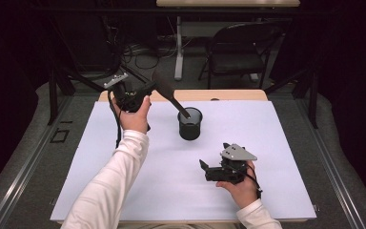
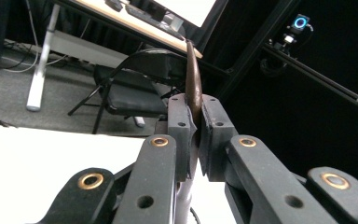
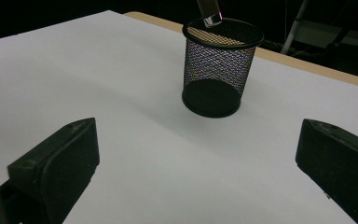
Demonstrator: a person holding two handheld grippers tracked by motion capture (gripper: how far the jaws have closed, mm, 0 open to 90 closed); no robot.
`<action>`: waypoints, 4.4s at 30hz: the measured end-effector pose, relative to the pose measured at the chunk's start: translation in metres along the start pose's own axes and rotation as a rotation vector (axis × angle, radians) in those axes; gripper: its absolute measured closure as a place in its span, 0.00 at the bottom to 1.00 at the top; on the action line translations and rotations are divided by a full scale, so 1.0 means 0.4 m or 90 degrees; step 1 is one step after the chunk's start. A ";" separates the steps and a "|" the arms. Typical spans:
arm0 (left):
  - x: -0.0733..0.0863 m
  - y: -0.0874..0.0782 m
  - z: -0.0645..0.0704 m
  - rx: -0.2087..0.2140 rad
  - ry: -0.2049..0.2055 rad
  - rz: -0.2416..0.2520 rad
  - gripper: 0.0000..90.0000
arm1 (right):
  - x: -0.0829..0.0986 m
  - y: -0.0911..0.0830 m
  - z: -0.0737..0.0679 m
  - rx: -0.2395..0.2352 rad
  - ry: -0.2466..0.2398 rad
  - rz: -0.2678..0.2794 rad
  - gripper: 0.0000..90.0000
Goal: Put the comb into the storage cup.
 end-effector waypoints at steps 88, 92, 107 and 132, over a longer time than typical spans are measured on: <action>0.064 0.095 0.012 -0.055 -0.012 -0.068 0.94 | 0.006 0.004 -0.007 -0.003 -0.016 -0.007 0.00; 0.070 0.101 0.017 -0.052 -0.013 -0.073 0.94 | 0.005 0.004 -0.007 -0.003 -0.016 -0.006 0.00; 0.108 0.125 0.033 -0.044 -0.013 -0.095 0.94 | 0.005 0.003 -0.007 -0.003 -0.015 -0.007 0.00; 0.146 0.145 0.032 -0.041 -0.026 -0.110 0.94 | 0.006 0.003 -0.008 -0.004 -0.018 -0.007 0.00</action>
Point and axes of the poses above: each handheld gripper's, and its own axes: y roughly forward along the jaws, x roughly out of its underside, z roughly to its right, the point moved 2 cm from there along y, roughly forward along the jaws, and after that the axes turned 15 degrees about y, right-handed, at the moved point
